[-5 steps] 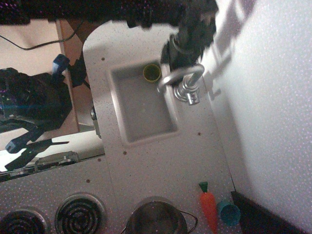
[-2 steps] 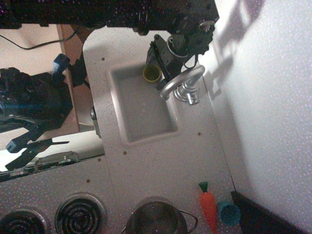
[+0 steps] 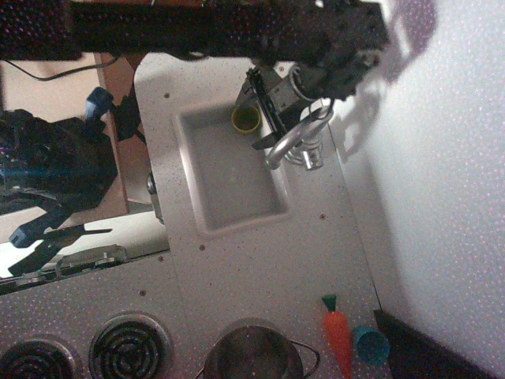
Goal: Turn faucet right
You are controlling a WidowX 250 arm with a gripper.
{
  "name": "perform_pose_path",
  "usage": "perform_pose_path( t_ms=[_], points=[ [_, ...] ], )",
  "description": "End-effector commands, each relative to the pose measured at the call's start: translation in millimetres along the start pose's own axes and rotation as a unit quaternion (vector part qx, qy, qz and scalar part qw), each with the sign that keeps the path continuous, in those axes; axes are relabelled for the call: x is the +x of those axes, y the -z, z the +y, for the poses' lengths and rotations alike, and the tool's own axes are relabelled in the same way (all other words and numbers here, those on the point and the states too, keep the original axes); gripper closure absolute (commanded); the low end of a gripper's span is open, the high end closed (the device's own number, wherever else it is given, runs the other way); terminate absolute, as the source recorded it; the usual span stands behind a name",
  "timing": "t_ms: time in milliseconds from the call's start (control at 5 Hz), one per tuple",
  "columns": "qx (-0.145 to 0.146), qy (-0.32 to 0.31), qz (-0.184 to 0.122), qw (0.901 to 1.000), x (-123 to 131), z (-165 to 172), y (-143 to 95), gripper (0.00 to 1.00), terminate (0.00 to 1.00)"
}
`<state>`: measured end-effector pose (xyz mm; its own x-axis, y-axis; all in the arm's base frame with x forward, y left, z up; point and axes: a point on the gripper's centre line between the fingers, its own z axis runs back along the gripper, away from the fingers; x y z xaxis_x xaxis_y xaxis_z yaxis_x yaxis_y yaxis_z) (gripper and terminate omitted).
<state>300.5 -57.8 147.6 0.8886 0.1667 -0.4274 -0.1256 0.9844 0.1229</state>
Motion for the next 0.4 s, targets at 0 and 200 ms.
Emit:
perform_pose_path(
  t_ms=[0,200],
  points=[
    [-0.119,-0.018,-0.132,0.9839,-25.4,-59.9,-50.0,0.00,0.00],
    [-0.160,-0.060,-0.121,0.9778,-48.6,-75.6,-46.2,0.00,0.00]
  ],
)
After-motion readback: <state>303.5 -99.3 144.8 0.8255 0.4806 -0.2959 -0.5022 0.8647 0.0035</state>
